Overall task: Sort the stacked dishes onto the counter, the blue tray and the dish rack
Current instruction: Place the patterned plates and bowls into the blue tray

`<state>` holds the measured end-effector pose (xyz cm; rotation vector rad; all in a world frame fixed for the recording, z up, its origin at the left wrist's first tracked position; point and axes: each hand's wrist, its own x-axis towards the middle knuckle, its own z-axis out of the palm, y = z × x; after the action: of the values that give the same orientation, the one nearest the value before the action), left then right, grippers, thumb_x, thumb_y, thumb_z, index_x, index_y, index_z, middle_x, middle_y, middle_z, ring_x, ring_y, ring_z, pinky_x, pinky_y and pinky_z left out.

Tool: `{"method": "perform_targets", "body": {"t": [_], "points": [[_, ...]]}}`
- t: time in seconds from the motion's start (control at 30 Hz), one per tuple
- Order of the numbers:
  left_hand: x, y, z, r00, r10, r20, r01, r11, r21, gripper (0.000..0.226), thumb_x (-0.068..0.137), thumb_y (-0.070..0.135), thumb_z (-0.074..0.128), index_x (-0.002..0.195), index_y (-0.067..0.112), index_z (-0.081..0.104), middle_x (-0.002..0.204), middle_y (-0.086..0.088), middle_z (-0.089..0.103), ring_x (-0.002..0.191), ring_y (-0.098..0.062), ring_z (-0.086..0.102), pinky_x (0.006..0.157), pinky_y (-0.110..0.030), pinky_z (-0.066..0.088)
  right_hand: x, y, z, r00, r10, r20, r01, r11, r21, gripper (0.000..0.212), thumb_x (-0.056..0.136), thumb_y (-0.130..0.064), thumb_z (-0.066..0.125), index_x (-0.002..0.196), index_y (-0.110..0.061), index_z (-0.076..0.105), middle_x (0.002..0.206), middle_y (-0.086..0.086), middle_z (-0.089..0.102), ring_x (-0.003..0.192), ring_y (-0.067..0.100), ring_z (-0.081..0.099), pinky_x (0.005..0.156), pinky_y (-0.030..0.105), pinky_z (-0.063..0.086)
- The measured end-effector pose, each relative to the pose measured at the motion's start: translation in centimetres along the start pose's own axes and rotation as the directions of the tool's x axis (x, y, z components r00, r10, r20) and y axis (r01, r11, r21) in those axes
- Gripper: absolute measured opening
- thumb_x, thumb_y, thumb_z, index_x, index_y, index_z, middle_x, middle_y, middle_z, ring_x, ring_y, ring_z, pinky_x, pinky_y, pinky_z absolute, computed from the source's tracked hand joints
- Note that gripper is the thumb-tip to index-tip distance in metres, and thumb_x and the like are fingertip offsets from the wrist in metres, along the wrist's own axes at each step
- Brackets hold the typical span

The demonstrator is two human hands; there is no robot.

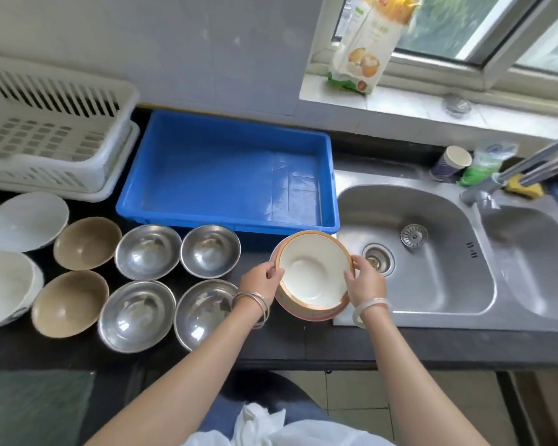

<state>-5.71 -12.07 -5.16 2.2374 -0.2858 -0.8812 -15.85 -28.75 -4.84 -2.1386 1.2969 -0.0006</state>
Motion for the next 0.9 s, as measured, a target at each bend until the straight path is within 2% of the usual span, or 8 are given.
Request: {"method": "perform_targets", "body": {"t": [0.1, 0.23, 0.4, 0.57, 0.6, 0.67, 0.77, 0.9], "points": [[0.1, 0.0, 0.1, 0.999, -0.002, -0.035, 0.003, 1.000, 0.027, 0.020, 0.091, 0.029, 0.049, 0.101, 0.015, 0.061, 0.093, -0.003, 0.062, 0.087, -0.018, 0.054, 0.071, -0.027, 0.039, -0.5, -0.1, 0.3, 1.000, -0.002, -0.012, 0.001, 1.000, -0.028, 0.025, 0.087, -0.011, 0.050, 0.110, -0.015, 0.060, 0.107, 0.011, 0.068, 0.097, 0.033, 0.061, 0.074, 0.031, 0.042], [0.5, -0.2, -0.7, 0.996, 0.001, -0.085, 0.002, 0.999, 0.034, 0.027, 0.089, 0.020, 0.051, 0.113, 0.017, 0.062, 0.101, -0.004, 0.066, 0.084, -0.016, 0.051, 0.072, -0.026, 0.038, -1.8, -0.3, 0.9, 1.000, -0.013, 0.007, 0.014, 0.997, -0.070, 0.024, 0.088, -0.013, 0.049, 0.111, -0.013, 0.059, 0.108, 0.013, 0.065, 0.095, 0.033, 0.059, 0.074, 0.031, 0.041], [1.0, -0.6, -1.8, 0.991, -0.011, -0.136, 0.019, 0.998, 0.056, 0.023, 0.087, 0.015, 0.048, 0.105, 0.014, 0.062, 0.091, -0.005, 0.064, 0.080, -0.021, 0.055, 0.068, -0.028, 0.041, -3.2, -1.0, 2.0, 0.999, 0.019, 0.027, -0.019, 1.000, -0.008, 0.026, 0.091, -0.018, 0.052, 0.115, -0.013, 0.058, 0.110, 0.010, 0.058, 0.081, 0.018, 0.046, 0.074, 0.024, 0.037], [0.9, -0.3, -1.9, 0.981, 0.033, -0.193, -0.009, 0.992, 0.124, 0.022, 0.084, 0.008, 0.048, 0.098, 0.009, 0.065, 0.092, -0.011, 0.067, 0.076, -0.022, 0.054, 0.065, -0.029, 0.043, -3.7, -1.7, 2.3, 0.999, 0.041, -0.006, -0.041, 0.999, -0.025, 0.028, 0.090, -0.016, 0.052, 0.116, -0.010, 0.059, 0.118, 0.009, 0.053, 0.098, 0.026, 0.053, 0.084, 0.028, 0.043], [0.8, -0.3, -1.8, 0.975, 0.041, -0.220, -0.013, 0.992, 0.127, 0.023, 0.084, 0.008, 0.048, 0.098, 0.008, 0.066, 0.092, -0.011, 0.067, 0.077, -0.022, 0.055, 0.064, -0.029, 0.043, -3.8, -1.9, 2.4, 0.999, 0.047, -0.016, -0.047, 0.999, -0.011, 0.027, 0.090, -0.015, 0.053, 0.115, -0.009, 0.060, 0.118, 0.009, 0.053, 0.096, 0.024, 0.053, 0.085, 0.028, 0.044], [0.6, -0.4, -1.6, 0.964, 0.041, -0.263, -0.010, 0.993, 0.120, 0.022, 0.085, 0.008, 0.048, 0.098, 0.009, 0.066, 0.088, -0.007, 0.066, 0.075, -0.020, 0.054, 0.063, -0.028, 0.041, -3.8, -2.2, 2.5, 0.998, 0.057, 0.000, -0.057, 0.998, 0.015, 0.024, 0.089, -0.012, 0.053, 0.111, -0.006, 0.060, 0.112, 0.012, 0.056, 0.083, 0.021, 0.050, 0.077, 0.025, 0.042], [0.5, -0.2, -2.0, 0.957, 0.026, -0.289, -0.003, 0.997, 0.083, 0.022, 0.085, 0.007, 0.047, 0.096, 0.009, 0.066, 0.076, -0.002, 0.061, 0.070, -0.019, 0.051, 0.060, -0.026, 0.038, -3.8, -2.2, 2.6, 0.997, 0.062, 0.039, -0.065, 0.994, 0.086, 0.020, 0.087, -0.009, 0.053, 0.105, -0.007, 0.061, 0.102, 0.011, 0.064, 0.080, 0.022, 0.052, 0.071, 0.025, 0.040], [0.6, 1.0, -3.0, 0.956, 0.050, -0.289, -0.039, 0.998, 0.045, 0.024, 0.084, 0.009, 0.049, 0.100, 0.012, 0.066, 0.085, -0.003, 0.068, 0.074, -0.020, 0.057, 0.062, -0.024, 0.040, -4.0, -2.4, 1.6, 0.999, 0.053, -0.004, -0.051, 0.982, 0.181, 0.020, 0.082, -0.007, 0.054, 0.098, -0.010, 0.065, 0.086, 0.005, 0.065, 0.077, 0.021, 0.055, 0.067, 0.023, 0.037]]}}
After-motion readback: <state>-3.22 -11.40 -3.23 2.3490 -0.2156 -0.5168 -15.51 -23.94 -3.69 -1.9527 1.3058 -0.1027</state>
